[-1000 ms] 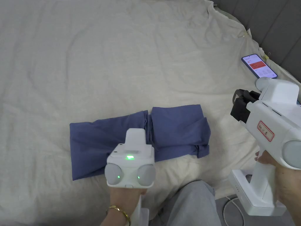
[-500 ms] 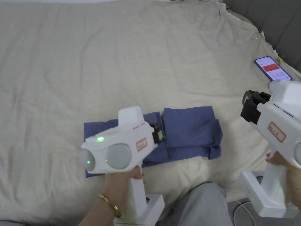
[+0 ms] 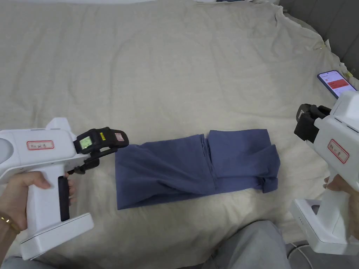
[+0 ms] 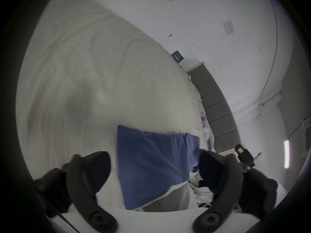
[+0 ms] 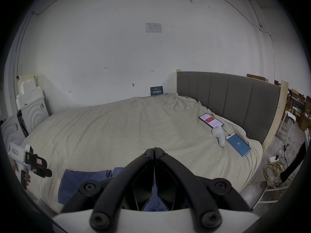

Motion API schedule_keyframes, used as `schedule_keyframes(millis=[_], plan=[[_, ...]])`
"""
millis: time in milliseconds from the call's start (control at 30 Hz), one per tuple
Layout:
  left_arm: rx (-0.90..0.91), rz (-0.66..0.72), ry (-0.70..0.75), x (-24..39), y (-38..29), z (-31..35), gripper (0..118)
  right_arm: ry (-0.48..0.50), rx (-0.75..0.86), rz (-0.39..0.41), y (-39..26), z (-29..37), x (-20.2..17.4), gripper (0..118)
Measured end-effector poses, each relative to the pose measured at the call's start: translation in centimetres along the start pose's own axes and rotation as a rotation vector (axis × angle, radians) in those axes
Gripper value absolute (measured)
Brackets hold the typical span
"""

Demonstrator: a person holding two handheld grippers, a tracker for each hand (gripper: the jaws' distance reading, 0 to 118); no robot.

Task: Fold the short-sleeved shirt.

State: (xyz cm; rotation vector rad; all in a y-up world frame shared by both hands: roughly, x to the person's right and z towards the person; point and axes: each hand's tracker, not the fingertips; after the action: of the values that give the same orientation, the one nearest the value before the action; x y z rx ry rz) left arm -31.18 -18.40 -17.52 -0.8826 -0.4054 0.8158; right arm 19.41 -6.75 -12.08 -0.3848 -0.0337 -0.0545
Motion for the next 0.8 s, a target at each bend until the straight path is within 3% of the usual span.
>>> schedule_keyframes(millis=[100,233,333,533,567,600,633,667,700,767,800], plan=[[-0.06,0.067,-0.054,-1.7,-0.1,-0.5,114,-0.001,-0.001,0.004,0.2,-0.1,-0.5,0],[-0.163,0.045,0.025,-2.5,-0.7,-2.7,114,-0.013,-0.003,0.021,0.2,0.1,-1.0,0],[-0.241,0.055,0.004,-3.0,-1.5,-4.3,112,-0.026,-0.013,0.023,-0.1,0.2,-0.9,0],[-0.249,0.08,-0.073,-2.4,-1.2,-6.2,111,-0.061,-0.041,0.017,-1.1,0.2,-0.4,0],[-0.25,0.075,-0.078,-2.1,-1.1,-6.4,106,-0.064,-0.044,0.011,-1.2,0.1,-0.3,0],[-0.248,0.065,-0.076,-1.8,-1.2,-6.6,88,-0.066,-0.049,0.007,-1.2,0.1,-0.2,0],[-0.236,0.037,-0.036,-1.6,-1.1,-6.8,39,-0.066,-0.052,0.004,-1.3,0.0,-0.2,0],[-0.244,0.013,0.059,-1.3,-1.2,-7.4,7,-0.068,-0.055,0.006,-1.3,0.0,-0.2,0],[-0.253,-0.027,0.159,-1.0,-1.6,-8.0,7,-0.07,-0.059,0.009,-1.3,-0.1,-0.1,0],[-0.234,-0.024,0.083,-0.7,-2.0,-7.6,6,-0.073,-0.061,0.022,-1.4,-0.2,-0.1,0],[-0.231,-0.001,0.117,-0.2,-1.9,-7.5,5,-0.077,-0.062,0.027,-1.3,-0.2,-0.1,0]])
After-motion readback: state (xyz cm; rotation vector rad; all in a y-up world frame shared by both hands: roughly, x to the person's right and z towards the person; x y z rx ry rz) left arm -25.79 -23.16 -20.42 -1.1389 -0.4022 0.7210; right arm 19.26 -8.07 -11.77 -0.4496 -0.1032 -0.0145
